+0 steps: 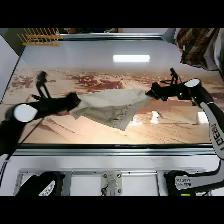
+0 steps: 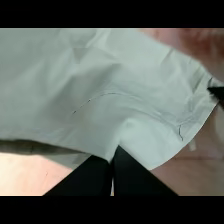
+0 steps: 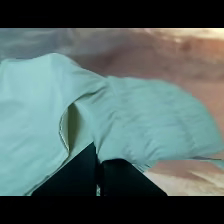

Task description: Fold the clothes and pants, and hang the long-sleeved shirts on hangers.

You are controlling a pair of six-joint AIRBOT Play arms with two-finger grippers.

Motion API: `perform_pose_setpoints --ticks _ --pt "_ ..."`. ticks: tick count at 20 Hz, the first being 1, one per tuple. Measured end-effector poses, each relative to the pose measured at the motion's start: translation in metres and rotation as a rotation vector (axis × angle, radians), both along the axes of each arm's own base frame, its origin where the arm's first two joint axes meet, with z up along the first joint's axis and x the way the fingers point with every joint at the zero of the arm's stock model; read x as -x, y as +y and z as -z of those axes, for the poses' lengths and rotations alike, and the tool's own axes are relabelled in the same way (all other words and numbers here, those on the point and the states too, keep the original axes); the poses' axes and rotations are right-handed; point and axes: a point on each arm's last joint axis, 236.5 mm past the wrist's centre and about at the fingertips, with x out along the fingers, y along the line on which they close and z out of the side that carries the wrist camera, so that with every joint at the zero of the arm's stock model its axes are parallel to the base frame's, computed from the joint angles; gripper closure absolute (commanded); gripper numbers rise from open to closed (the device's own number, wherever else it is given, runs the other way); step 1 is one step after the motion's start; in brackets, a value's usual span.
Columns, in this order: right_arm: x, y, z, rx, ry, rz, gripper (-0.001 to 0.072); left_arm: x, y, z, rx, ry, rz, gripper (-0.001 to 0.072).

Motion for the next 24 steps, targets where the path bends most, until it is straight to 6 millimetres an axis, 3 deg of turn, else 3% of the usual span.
perform_pose_setpoints --ticks 1,3,5,7,9,12,15,17,20,24 --pt "-0.001 0.002 -0.034 0.006 -0.078 -0.024 0.0704 -0.004 0.004 -0.040 0.019 -0.090 -0.015 0.0702" --pt "0.010 0.010 -0.118 0.017 -0.258 -0.082 0.0704 0.003 0.015 -0.139 0.057 -0.312 -0.041 0.0702" --pt "0.038 0.020 -0.203 0.040 -0.444 -0.126 0.0704 0.031 0.024 -0.228 0.089 -0.520 -0.055 0.0702" --pt "0.080 0.029 -0.277 0.062 -0.624 -0.147 0.0704 0.072 0.033 -0.303 0.119 -0.709 -0.070 0.0702" --pt "0.129 0.037 -0.336 0.087 -0.782 -0.154 0.0704 0.114 0.041 -0.356 0.148 -0.860 -0.081 0.0702" --pt "0.191 0.044 -0.393 0.099 -0.949 -0.131 0.0704 0.159 0.050 -0.405 0.176 -1.012 -0.099 0.0702" --pt "0.231 0.046 -0.424 0.085 -1.045 -0.094 0.0705 0.170 0.054 -0.422 0.176 -1.066 -0.108 0.0702" --pt "0.242 0.047 -0.430 0.069 -1.046 -0.077 0.0705 0.154 0.051 -0.416 0.159 -1.033 -0.099 0.0702" --pt "0.234 0.041 -0.412 0.073 -0.943 -0.051 0.0705 0.096 0.040 -0.376 0.095 -0.877 -0.070 0.0702" --pt "0.178 0.012 -0.349 0.150 -0.688 0.030 0.0705 -0.026 0.024 -0.278 0.025 -0.587 -0.048 0.0702"
